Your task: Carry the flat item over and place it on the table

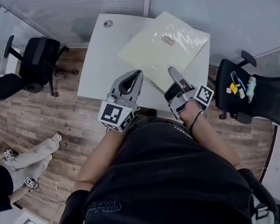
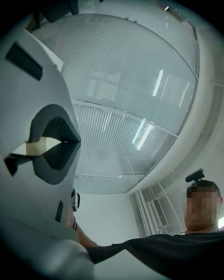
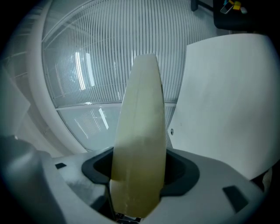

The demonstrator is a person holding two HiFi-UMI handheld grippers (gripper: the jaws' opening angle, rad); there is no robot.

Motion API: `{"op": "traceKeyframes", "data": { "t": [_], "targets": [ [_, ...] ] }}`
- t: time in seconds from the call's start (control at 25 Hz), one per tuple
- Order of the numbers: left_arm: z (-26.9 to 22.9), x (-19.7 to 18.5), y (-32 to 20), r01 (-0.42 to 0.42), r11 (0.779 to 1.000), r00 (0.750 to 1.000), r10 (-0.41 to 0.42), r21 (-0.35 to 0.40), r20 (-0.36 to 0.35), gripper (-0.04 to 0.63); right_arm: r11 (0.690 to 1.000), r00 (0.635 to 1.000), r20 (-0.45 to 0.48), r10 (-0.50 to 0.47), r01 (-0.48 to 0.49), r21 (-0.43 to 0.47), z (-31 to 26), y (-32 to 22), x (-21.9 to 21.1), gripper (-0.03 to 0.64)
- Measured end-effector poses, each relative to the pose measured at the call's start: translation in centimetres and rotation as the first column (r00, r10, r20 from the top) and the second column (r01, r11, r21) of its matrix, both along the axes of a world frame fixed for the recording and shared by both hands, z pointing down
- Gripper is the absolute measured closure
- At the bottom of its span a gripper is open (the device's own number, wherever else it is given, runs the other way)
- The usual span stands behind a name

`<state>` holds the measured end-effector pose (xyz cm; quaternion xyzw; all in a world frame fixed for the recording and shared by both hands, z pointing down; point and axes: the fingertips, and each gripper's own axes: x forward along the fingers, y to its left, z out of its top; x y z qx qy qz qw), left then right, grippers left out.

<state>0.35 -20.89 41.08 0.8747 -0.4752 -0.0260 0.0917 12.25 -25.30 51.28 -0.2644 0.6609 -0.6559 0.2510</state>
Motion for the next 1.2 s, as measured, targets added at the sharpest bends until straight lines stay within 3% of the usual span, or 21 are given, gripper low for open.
{"op": "traceKeyframes", "data": {
  "t": [0.16,0.68,1.2],
  "targets": [
    [0.4,0.0,-0.7,0.024,1.000,1.000,-0.024,-0.021,-0.003,0.581,1.000,1.000,0.003,-0.011,0.011,-0.019,0.8,-0.7,0.1,0.319],
    [1.9,0.6,-3.9,-0.024,0.999,0.999,0.026,-0.046,0.028,0.582,0.998,0.998,-0.047,-0.048,0.046,-0.038,3.6,-2.7,0.7,0.319],
    [5.5,0.1,-6.3,-0.093,0.986,0.995,0.097,-0.139,0.025,0.582,0.986,0.990,-0.126,-0.057,0.036,-0.162,9.6,-3.3,-0.5,0.319]
  ]
}}
